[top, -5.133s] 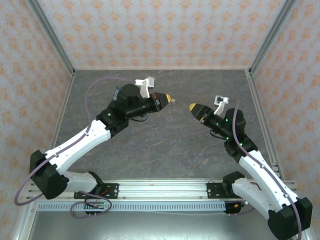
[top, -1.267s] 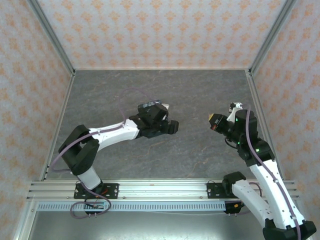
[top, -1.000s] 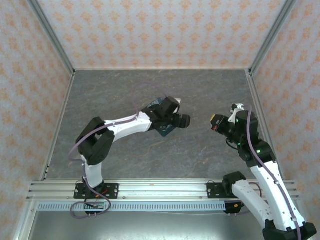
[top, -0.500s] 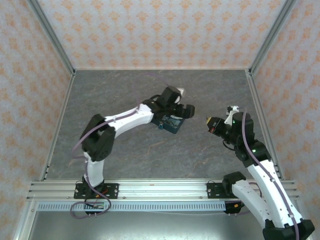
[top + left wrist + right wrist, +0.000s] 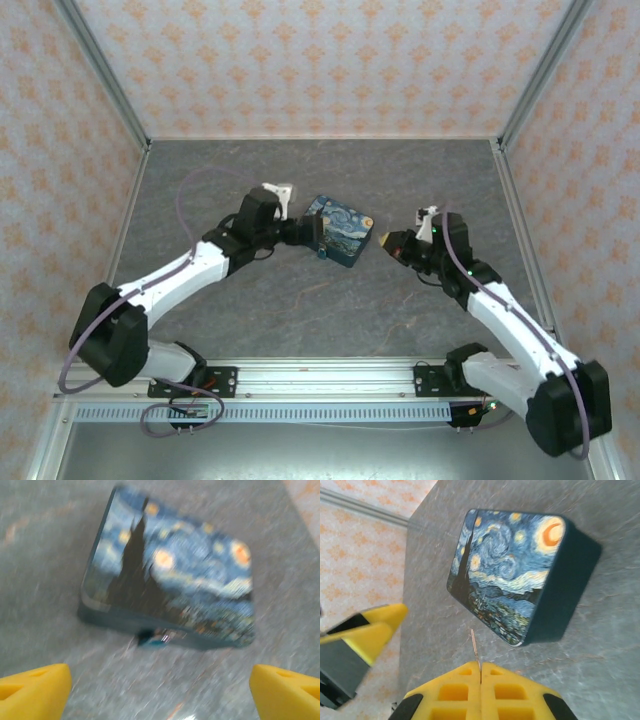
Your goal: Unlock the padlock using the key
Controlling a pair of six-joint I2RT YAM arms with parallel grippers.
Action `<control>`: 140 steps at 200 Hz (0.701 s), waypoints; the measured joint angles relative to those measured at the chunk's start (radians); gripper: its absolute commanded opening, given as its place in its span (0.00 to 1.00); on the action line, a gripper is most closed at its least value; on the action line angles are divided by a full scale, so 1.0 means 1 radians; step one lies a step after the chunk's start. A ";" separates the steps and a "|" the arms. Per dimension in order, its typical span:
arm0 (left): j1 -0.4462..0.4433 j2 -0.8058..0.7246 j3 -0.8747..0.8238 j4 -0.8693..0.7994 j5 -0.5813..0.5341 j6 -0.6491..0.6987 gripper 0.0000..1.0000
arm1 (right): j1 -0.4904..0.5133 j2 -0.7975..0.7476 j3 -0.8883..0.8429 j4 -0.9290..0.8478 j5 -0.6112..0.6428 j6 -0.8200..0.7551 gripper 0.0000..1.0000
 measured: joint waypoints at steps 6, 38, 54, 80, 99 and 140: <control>0.002 0.000 -0.032 0.016 0.007 0.001 0.91 | 0.007 0.033 0.000 0.035 -0.003 0.010 0.00; 0.006 0.041 -0.118 0.122 0.048 0.001 0.90 | 0.019 0.222 0.029 0.175 -0.019 0.063 0.00; 0.006 0.082 -0.123 0.189 0.067 0.001 0.90 | 0.021 0.301 0.058 0.227 -0.030 0.082 0.00; 0.006 0.159 -0.123 0.285 0.085 0.000 0.90 | 0.024 0.414 0.114 0.310 -0.057 0.107 0.00; 0.006 0.207 -0.123 0.332 0.094 -0.002 0.89 | 0.026 0.481 0.144 0.362 -0.068 0.117 0.00; 0.006 0.273 -0.123 0.418 0.112 -0.003 0.86 | 0.025 0.579 0.163 0.425 -0.087 0.125 0.00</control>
